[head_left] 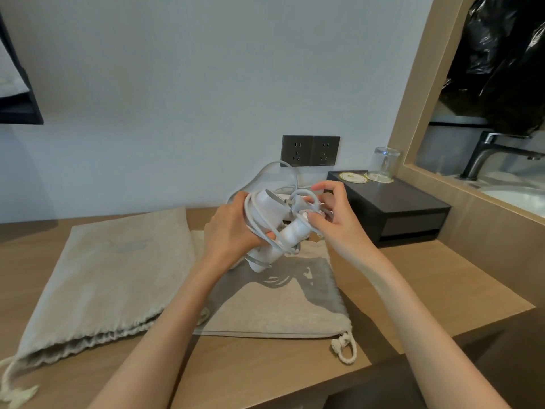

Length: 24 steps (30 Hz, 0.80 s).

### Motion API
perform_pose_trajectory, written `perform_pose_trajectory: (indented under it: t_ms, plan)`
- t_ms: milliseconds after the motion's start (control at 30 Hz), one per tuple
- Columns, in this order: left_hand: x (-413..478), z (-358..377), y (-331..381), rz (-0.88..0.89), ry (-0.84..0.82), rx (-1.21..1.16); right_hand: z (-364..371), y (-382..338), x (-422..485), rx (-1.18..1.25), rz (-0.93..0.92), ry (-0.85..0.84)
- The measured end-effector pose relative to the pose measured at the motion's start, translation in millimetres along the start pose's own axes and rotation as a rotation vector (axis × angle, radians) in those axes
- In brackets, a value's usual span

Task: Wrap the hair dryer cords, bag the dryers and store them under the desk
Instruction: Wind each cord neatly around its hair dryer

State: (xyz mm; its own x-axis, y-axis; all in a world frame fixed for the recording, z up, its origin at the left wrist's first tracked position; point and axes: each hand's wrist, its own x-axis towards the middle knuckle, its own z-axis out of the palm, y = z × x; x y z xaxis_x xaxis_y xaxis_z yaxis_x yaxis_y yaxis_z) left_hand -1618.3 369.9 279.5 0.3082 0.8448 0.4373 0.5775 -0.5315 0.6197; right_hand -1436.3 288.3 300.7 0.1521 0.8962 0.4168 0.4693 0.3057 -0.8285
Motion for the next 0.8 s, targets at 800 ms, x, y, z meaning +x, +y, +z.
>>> perform_pose_trajectory:
  t_ms: [800]
  plan:
    - [-2, 7, 4, 0.045, 0.031, 0.039, 21, -10, 11, -0.112, -0.237, 0.148]
